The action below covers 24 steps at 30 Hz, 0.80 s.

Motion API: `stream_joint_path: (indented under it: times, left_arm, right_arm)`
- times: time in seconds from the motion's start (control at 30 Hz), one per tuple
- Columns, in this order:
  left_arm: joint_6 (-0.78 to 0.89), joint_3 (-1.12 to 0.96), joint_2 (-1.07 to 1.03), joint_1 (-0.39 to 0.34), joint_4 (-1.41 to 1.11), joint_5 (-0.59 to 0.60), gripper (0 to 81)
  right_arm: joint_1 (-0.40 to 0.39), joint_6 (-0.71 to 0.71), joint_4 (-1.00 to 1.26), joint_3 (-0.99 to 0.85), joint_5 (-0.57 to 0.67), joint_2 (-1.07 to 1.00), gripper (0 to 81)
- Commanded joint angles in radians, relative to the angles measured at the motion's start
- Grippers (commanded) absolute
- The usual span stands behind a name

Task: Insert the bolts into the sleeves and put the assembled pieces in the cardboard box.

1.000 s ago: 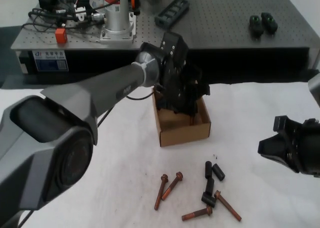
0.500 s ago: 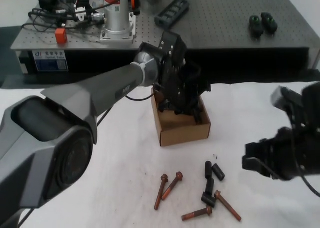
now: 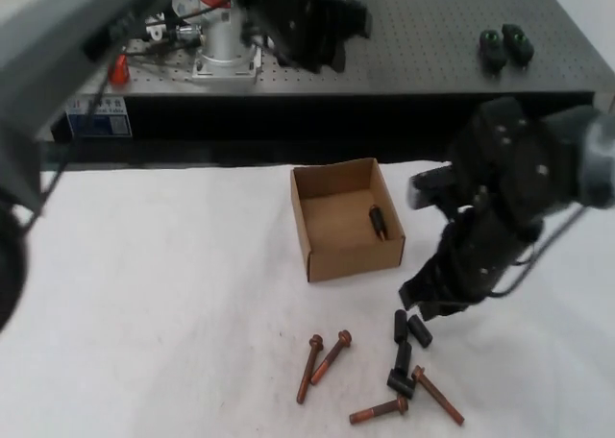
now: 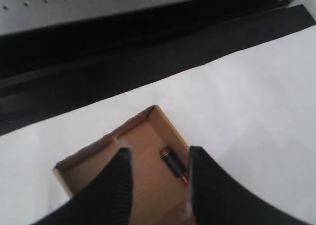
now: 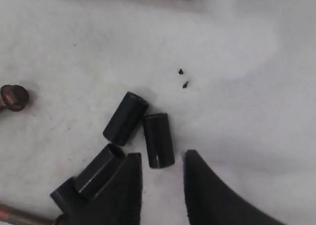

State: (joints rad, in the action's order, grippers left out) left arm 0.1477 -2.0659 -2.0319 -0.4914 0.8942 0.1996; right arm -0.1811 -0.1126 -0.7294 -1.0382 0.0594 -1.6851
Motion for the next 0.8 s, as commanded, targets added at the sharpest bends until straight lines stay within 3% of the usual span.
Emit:
stream_joint_path:
  times: [0.0, 0.1, 0.47, 0.6, 0.77]
  left_arm:
    - [-0.033, -0.002, -0.004, -0.005, 0.068, -0.014, 27.7]
    - [-0.046, 0.022, 0.012, -0.005, 0.102, -0.014, 27.6]
    - [-0.006, 0.571, 0.26, -0.005, -0.155, -0.001, 27.6]
    - [-0.021, 0.68, 0.291, -0.005, -0.159, 0.023, 27.6]
    - [-0.027, 0.771, 0.288, -0.022, -0.157, 0.059, 27.6]
  right_arm:
    - [-0.019, -0.05, -0.069, -0.078, -0.011, -0.085, 21.3]
    - [-0.034, -0.068, -0.086, -0.126, -0.092, -0.152, 21.3]
    - [-0.036, -0.11, -0.111, -0.145, -0.094, -0.223, 21.3]
    - [-0.036, -0.111, -0.136, -0.145, -0.094, -0.223, 20.4]
    - [-0.036, -0.114, -0.125, -0.145, -0.094, -0.223, 7.2]
